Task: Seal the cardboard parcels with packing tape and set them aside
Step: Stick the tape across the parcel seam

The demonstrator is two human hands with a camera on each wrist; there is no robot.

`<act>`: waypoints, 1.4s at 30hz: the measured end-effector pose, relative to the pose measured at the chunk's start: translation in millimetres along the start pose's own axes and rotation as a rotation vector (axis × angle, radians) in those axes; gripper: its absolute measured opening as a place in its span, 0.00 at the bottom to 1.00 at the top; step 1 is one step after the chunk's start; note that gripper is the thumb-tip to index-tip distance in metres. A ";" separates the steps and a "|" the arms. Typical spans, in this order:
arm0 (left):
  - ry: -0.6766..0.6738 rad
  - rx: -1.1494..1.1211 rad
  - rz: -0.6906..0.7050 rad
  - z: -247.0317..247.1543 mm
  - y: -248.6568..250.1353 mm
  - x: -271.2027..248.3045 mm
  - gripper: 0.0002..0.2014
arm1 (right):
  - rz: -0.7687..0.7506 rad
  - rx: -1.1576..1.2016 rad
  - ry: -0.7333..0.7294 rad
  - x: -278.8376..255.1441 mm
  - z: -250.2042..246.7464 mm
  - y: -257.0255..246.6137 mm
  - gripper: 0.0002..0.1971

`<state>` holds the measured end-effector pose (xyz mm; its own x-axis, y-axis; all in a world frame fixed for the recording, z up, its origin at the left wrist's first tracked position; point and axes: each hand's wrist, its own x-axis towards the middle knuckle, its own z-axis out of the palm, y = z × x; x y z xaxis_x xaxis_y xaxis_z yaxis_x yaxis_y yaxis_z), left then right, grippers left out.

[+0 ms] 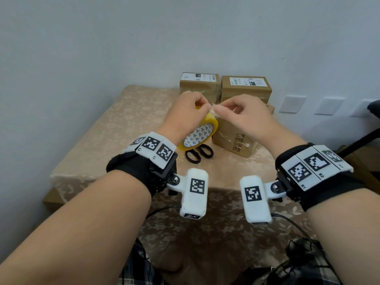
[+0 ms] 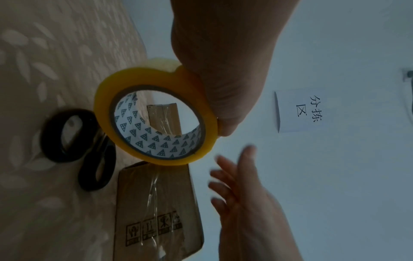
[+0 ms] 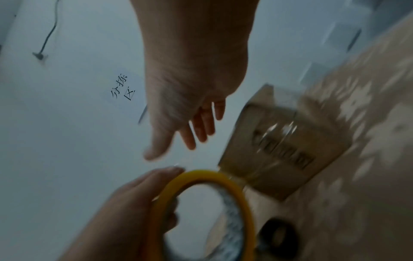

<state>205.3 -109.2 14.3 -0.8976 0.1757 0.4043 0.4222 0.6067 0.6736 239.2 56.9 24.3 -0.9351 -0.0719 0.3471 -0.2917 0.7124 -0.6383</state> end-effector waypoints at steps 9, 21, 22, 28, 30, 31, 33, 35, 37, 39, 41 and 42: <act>-0.057 0.050 0.055 2.5 0.8 -3.0 0.05 | 0.154 0.283 0.030 10.6 14.5 -2.8 0.06; -0.165 0.166 0.121 -8.4 -7.3 -16.1 0.38 | 0.285 0.314 0.103 20.9 18.7 -7.1 0.12; -0.127 0.129 0.099 -11.1 -7.6 -15.6 0.39 | 0.310 0.338 0.108 20.8 18.1 -7.6 0.12; -0.073 0.143 0.178 -16.0 -7.1 -13.1 0.21 | 0.223 0.273 0.079 24.8 12.1 -10.2 0.11; -0.062 0.137 0.176 -17.0 -3.1 -11.1 0.19 | 0.209 0.185 0.103 30.1 6.6 -10.2 0.10; -0.076 0.158 0.182 -17.3 -0.4 -10.0 0.19 | 0.202 0.158 0.124 33.5 3.1 -8.6 0.11; -0.151 0.250 0.180 -15.1 4.1 -8.0 0.18 | 0.191 0.139 0.153 41.3 -4.2 -4.5 0.11; -0.214 0.341 0.163 -10.6 6.5 -7.3 0.17 | 0.197 0.084 0.122 46.3 -5.3 1.3 0.10; -0.259 0.425 0.162 -5.5 6.5 -4.7 0.19 | 0.216 0.005 0.081 49.2 -2.1 8.3 0.05; -0.307 0.465 0.135 -1.9 8.3 -2.1 0.20 | 0.234 -0.042 0.080 52.2 0.5 15.1 0.05; -0.331 0.463 0.106 1.6 11.7 1.4 0.18 | 0.258 -0.056 0.074 54.5 1.1 19.0 0.06; -0.337 0.463 0.101 3.5 13.3 3.1 0.17 | 0.265 -0.065 0.069 55.4 0.8 20.4 0.07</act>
<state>207.7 -97.9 22.3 -0.8788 0.4413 0.1817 0.4762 0.8366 0.2710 181.3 66.9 30.0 -0.9605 0.1690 0.2211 -0.0230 0.7435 -0.6683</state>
